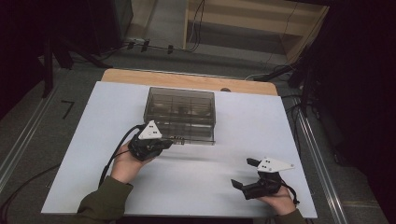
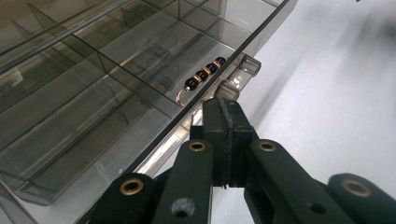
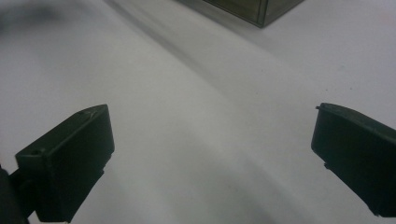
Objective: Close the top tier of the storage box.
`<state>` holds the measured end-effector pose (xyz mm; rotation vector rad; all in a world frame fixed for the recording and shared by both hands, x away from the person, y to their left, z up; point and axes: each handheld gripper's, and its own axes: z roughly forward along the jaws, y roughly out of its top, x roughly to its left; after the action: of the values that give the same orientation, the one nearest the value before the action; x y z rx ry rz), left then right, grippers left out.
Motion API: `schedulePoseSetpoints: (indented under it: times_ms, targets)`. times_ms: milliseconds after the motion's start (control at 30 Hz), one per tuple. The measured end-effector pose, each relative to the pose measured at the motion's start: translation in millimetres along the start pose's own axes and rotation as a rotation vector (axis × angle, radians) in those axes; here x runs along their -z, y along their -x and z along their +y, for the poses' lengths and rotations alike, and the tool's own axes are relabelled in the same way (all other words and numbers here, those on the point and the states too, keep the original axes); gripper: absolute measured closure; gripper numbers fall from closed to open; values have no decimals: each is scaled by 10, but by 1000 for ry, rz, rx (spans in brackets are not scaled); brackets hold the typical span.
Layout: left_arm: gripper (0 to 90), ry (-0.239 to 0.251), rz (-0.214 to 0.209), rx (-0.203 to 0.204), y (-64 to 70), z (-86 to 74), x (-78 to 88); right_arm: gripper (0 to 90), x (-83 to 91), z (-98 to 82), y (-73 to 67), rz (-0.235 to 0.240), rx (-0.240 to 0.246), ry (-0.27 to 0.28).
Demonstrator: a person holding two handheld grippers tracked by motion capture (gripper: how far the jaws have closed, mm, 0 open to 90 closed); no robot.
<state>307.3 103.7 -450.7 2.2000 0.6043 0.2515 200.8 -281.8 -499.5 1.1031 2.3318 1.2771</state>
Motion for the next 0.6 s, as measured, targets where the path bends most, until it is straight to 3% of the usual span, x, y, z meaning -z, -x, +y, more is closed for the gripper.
schedulePoseSetpoints:
  times_ms: [600]
  targets:
    - [898, 13, 25, 8, -72, 56, -43, 0, -4, 0, 3, -2, 1, -1]
